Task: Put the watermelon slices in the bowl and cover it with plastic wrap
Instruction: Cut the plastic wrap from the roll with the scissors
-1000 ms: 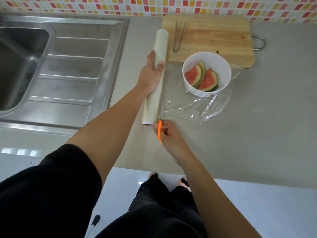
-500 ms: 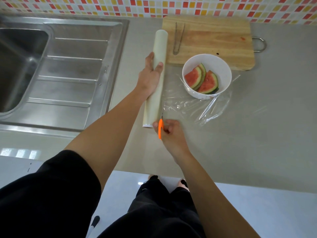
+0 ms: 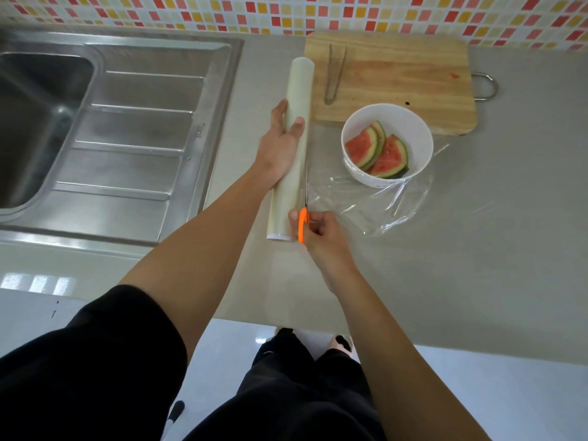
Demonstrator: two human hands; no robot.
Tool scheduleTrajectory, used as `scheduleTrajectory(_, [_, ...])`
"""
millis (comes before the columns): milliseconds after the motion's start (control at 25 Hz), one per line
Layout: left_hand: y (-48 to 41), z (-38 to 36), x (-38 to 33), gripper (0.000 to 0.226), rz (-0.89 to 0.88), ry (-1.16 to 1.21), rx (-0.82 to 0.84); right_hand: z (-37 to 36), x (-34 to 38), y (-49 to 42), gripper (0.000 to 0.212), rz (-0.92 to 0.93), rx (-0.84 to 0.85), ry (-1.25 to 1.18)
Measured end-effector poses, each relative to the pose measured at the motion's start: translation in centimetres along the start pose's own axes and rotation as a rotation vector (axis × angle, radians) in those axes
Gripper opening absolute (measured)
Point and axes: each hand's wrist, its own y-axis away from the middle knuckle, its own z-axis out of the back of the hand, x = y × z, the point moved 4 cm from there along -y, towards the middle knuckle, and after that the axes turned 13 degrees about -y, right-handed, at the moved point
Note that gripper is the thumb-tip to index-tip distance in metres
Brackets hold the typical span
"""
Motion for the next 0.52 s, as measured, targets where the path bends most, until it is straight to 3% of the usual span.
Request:
scheduleTrajectory(120, [0.0,0.0,-0.1,0.054,-0.002,0.004,0.003,-0.1,0.0,-0.4,0.054,0.002,-0.011,-0.016])
scheduleTrajectory(280, [0.1,0.1,0.0,0.054,0.006,0.018,0.005,0.1,0.0,-0.8,0.032,0.031,-0.012,-0.070])
scheduleTrajectory(520, [0.3,0.2,0.1,0.053,0.008,0.014,0.036,0.0,1.1,-2.1,0.056,-0.013,-0.051,-0.042])
